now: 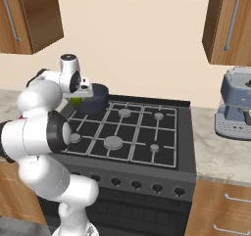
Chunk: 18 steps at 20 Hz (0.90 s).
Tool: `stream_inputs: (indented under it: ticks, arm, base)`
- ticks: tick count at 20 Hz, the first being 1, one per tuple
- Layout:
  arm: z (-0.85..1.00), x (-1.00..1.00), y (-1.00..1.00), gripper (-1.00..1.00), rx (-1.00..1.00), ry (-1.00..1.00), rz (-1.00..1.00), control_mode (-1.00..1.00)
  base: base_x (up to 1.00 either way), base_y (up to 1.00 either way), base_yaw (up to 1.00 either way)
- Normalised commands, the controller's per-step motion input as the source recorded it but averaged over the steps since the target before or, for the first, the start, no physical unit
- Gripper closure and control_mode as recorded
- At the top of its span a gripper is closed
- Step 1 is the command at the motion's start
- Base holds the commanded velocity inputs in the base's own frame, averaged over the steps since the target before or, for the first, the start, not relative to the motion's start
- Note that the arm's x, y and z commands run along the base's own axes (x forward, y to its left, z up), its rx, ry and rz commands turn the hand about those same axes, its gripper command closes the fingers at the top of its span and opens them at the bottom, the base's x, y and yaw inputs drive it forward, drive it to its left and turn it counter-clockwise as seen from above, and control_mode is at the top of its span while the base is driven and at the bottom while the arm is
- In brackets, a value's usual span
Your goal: Put the lime and cucumber in the pot. Retrieve the spatula and lightly stir the vegetables in the pot.
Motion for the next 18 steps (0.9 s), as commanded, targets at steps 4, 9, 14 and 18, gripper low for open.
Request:
stream_inputs:
  ticks: [4, 9, 14, 18]
  arm:
    - [0.26, 0.50, 0.00, 1.00, 0.00, 0.00, 0.01, -1.00]
    - [-0.19, 0.97, 0.00, 1.00, -0.02, 0.15, 0.01, -1.00]
    - [-0.04, 0.58, 0.00, 1.00, 0.00, 0.02, 0.01, -1.00]
    - [-0.11, 0.25, 0.00, 1.00, 0.00, 0.02, 0.00, -1.00]
  base:
    - [0.00, 0.00, 0.00]
    - [0.00, 0.00, 0.00]
    - [0.00, 0.00, 0.00]
    - [0.00, 0.00, 0.00]
